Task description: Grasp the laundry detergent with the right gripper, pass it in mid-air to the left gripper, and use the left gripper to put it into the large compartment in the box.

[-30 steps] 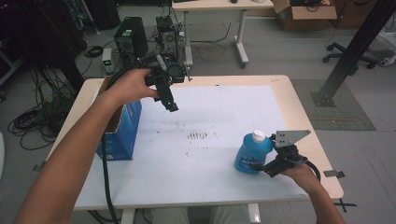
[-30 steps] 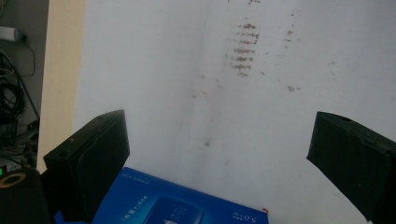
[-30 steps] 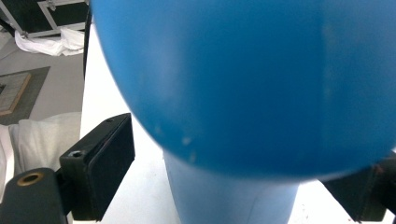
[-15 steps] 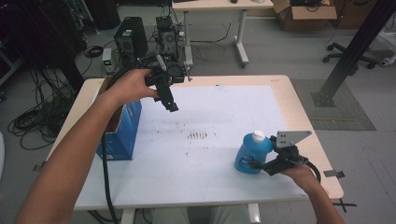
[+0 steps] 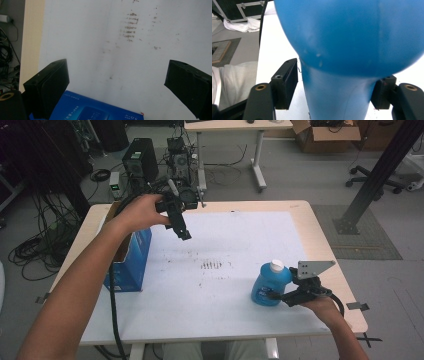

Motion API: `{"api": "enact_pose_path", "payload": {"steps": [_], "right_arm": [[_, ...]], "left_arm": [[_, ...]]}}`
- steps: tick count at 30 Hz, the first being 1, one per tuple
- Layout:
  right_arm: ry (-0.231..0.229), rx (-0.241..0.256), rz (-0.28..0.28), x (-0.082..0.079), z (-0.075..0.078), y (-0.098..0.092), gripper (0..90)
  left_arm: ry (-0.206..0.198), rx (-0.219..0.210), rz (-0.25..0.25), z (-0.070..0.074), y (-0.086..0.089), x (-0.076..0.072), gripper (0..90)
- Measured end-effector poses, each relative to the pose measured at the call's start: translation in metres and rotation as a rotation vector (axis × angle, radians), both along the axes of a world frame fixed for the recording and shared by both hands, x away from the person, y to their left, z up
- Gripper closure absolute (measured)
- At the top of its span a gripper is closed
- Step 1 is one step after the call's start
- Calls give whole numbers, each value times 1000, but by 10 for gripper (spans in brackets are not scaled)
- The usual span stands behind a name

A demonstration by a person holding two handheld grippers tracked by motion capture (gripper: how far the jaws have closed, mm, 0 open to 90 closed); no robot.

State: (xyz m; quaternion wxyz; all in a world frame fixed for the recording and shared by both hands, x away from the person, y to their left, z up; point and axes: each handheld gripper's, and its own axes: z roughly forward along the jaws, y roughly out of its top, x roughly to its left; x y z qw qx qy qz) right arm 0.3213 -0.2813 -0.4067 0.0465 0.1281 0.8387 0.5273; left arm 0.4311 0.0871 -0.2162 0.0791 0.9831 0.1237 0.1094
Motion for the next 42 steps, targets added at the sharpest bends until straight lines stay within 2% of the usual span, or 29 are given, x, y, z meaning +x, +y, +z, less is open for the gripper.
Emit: {"api": "enact_pose_path", "payload": {"steps": [9, 18, 23, 31, 36, 42], "right_arm": [[-9, 0, -7, 0, 0, -2, 409], [-21, 5, -3, 0, 1, -2, 431], [-50, 12, 3, -4, 4, 1, 440], [-73, 75, 5, -5, 29, -1, 442], [-94, 52, 12, -7, 48, 2, 442], [-98, 42, 10, -7, 65, 2, 442]], "left_arm": [[0, 2, -5, 1, 0, 0, 58], [-1, 1, -4, 1, 0, -1, 58], [-1, -2, -5, 0, -1, -2, 58], [-13, -4, -19, 4, -3, -9, 58], [-17, 3, -34, 7, -5, -15, 58], [-24, -3, -43, 12, -7, -24, 58]]}}
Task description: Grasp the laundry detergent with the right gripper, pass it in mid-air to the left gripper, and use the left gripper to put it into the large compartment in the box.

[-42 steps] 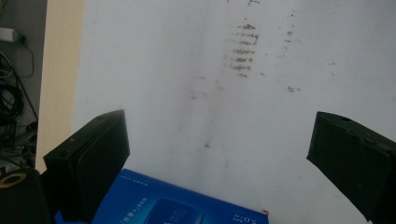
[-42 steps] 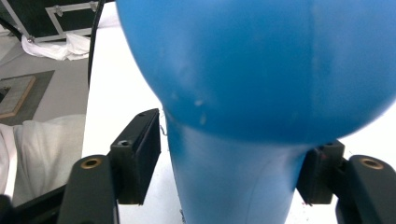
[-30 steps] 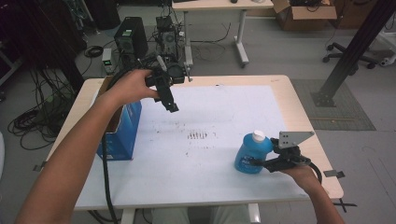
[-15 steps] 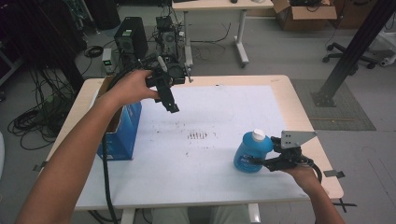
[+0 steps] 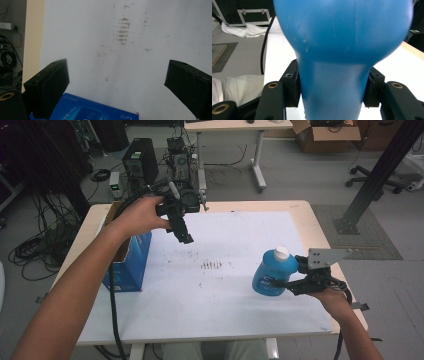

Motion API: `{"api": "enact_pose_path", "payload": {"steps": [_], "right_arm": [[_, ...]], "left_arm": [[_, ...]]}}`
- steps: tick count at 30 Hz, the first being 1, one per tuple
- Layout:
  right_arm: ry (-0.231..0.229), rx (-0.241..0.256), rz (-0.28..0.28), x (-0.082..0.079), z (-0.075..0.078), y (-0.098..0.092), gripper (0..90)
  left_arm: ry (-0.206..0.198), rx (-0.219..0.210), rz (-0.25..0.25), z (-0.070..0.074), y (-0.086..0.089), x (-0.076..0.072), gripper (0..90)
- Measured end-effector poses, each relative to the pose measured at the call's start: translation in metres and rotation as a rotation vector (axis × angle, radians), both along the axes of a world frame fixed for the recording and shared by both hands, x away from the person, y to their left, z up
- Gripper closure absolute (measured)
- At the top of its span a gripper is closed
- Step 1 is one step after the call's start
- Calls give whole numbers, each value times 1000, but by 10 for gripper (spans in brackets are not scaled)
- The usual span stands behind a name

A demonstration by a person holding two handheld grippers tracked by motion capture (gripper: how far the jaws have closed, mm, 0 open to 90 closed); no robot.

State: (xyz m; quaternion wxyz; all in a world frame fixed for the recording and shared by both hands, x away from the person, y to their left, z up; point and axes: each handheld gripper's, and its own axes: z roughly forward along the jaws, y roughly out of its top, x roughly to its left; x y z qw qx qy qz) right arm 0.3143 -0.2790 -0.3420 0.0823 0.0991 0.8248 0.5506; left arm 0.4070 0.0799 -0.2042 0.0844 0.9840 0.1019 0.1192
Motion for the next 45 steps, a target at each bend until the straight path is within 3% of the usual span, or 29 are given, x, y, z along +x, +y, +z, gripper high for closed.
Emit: {"api": "enact_pose_path", "payload": {"steps": [11, 21, 33, 45], "right_arm": [[6, -22, 1, 2, 31, 4, 442], [8, -55, 17, 1, 52, 15, 442], [27, -68, 62, 4, 58, 35, 442], [35, -96, 132, 11, 55, 68, 442]], "left_arm": [[-10, 6, -24, 9, -6, -19, 62], [-22, -12, -51, 27, -7, -38, 61], [-25, -21, -86, 43, -12, -62, 60], [4, -22, -151, 51, -24, -87, 60]]}}
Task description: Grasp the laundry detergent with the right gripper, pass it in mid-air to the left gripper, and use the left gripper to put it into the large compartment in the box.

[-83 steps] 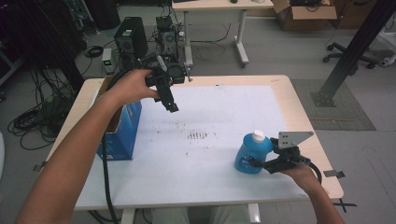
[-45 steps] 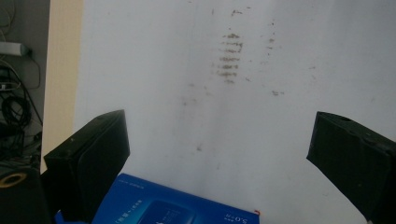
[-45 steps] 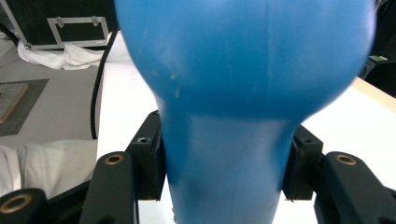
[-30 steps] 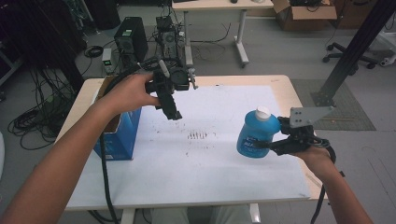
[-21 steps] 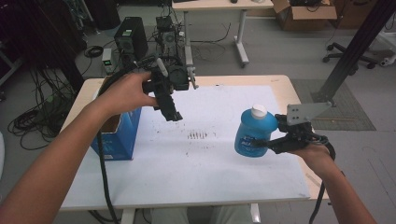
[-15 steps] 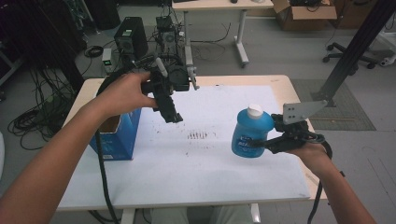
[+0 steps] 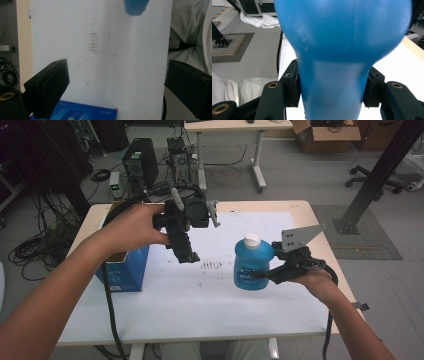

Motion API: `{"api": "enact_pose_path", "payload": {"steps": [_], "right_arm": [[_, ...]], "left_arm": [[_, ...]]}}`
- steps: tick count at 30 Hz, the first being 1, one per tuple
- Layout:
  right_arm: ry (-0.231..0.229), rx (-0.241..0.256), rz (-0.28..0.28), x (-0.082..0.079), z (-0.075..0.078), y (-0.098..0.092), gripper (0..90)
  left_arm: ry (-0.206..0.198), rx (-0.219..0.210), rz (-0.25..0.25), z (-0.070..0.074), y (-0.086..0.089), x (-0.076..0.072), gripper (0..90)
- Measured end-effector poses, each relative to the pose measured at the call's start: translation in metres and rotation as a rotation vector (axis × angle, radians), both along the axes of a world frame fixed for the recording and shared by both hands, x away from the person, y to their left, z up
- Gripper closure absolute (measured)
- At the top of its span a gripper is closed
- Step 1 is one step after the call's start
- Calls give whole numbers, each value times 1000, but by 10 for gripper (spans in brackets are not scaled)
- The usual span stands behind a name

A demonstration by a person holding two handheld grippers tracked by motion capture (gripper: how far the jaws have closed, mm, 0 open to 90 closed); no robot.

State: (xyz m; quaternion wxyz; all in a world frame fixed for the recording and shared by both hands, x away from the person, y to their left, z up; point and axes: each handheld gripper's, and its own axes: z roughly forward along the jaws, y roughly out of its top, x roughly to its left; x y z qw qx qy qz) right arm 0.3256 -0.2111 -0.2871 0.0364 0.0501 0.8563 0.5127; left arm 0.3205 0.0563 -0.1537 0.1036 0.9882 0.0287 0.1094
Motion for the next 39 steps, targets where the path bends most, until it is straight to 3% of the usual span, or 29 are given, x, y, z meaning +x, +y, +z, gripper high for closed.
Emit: {"api": "enact_pose_path", "payload": {"steps": [12, 28, 39], "right_arm": [[-12, -34, 62, 5, -7, 41, 444], [-10, -53, 121, 13, -16, 79, 445], [1, -48, 151, 15, -22, 96, 445]], "left_arm": [[19, -13, -26, 2, -6, -11, 60], [59, -12, -26, 0, 0, -16, 59], [75, -8, -31, -5, -1, -14, 59]]}}
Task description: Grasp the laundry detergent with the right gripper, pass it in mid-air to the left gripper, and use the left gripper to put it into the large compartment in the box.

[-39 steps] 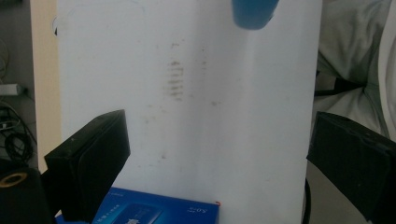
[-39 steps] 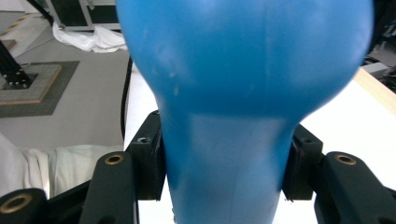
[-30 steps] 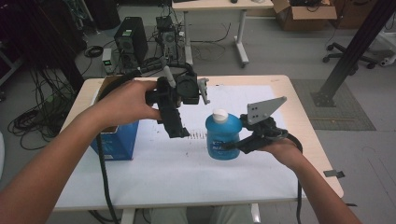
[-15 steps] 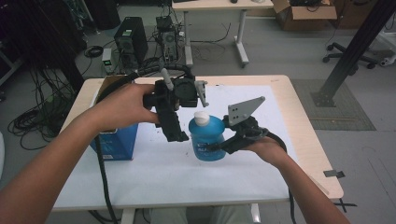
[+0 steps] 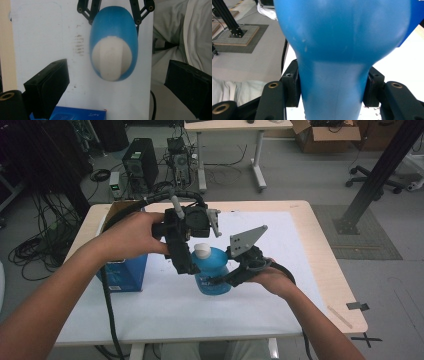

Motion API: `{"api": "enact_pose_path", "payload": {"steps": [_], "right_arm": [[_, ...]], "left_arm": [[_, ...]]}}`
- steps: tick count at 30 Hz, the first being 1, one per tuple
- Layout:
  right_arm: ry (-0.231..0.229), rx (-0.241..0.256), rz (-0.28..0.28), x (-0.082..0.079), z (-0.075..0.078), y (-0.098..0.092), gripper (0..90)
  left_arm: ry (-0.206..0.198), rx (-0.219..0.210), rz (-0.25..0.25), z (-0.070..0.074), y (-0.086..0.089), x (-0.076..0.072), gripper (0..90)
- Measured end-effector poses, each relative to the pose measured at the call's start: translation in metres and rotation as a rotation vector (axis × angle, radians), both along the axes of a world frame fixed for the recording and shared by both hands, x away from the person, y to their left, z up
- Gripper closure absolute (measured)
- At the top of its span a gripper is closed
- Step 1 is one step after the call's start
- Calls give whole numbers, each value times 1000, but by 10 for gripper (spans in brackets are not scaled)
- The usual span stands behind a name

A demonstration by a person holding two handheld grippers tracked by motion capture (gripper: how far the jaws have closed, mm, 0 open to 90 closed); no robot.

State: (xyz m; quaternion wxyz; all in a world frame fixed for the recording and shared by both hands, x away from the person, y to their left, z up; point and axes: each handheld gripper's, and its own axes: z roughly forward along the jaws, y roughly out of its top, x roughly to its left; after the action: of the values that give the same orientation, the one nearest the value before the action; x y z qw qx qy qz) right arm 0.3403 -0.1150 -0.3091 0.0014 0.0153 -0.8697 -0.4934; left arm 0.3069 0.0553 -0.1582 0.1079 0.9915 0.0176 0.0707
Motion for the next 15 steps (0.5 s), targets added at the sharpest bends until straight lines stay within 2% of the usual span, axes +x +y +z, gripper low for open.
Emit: {"api": "enact_pose_path", "payload": {"steps": [15], "right_arm": [[-5, -4, -2, 0, -1, 3, 445]], "left_arm": [[22, -11, 0, -9, -5, 6, 58]]}}
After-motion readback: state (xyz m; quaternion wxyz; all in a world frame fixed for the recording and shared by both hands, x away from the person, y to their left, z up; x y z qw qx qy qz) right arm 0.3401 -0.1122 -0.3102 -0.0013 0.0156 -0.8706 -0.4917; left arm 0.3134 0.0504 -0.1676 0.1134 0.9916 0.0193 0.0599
